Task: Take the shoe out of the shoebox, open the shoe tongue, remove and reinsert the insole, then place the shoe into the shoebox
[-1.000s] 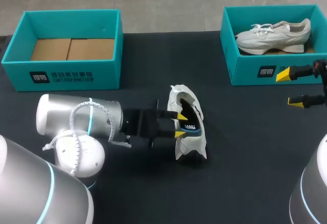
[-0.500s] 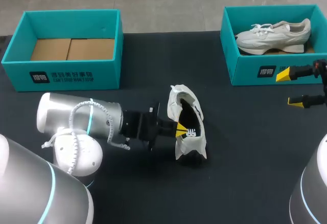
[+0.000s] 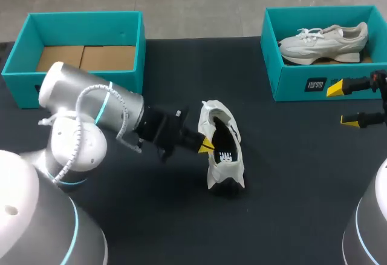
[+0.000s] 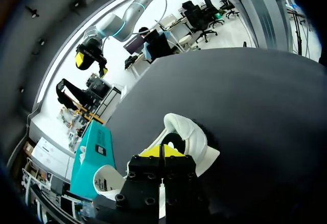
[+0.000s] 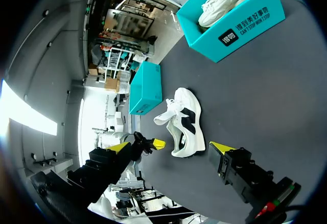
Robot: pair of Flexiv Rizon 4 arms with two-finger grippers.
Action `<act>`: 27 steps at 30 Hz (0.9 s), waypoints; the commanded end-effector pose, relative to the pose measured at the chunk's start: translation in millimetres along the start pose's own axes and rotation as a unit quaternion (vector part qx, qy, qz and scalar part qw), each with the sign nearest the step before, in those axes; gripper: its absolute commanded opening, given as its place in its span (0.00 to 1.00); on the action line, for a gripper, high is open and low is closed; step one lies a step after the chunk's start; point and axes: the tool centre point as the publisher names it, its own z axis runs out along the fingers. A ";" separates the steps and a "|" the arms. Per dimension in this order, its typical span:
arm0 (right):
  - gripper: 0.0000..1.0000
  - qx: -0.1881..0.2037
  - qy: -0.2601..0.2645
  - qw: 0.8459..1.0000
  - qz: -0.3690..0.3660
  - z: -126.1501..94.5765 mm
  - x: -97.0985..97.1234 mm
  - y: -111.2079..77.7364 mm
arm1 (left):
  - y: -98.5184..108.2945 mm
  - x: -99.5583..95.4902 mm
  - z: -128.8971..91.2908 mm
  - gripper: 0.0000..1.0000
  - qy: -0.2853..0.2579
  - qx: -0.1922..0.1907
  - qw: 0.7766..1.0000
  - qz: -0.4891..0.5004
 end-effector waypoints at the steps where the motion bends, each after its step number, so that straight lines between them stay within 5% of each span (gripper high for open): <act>1: 1.00 -0.001 -0.001 1.000 0.000 -0.1 -0.1 -1.2 | 2.8 -6.7 -10.8 0.00 0.178 -0.001 0.984 0.030; 6: 1.00 -0.001 -0.001 1.000 0.000 -0.1 -0.1 -1.2 | 1.4 -3.3 -13.6 0.00 0.255 -0.008 0.964 0.072; 8: 1.00 -0.001 -0.001 1.000 0.000 -0.1 -0.1 -1.2 | -0.3 -7.0 -17.9 0.00 0.223 -0.017 0.971 0.082; 20: 1.00 -0.001 -0.001 1.000 0.000 -0.1 -0.1 -1.2 | -0.3 -7.0 -17.9 0.00 0.223 -0.017 0.971 0.082; 27: 1.00 -0.001 -0.001 1.000 0.000 -0.1 -0.1 -1.2 | -1.0 -24.7 3.2 0.00 0.338 -0.058 0.931 0.126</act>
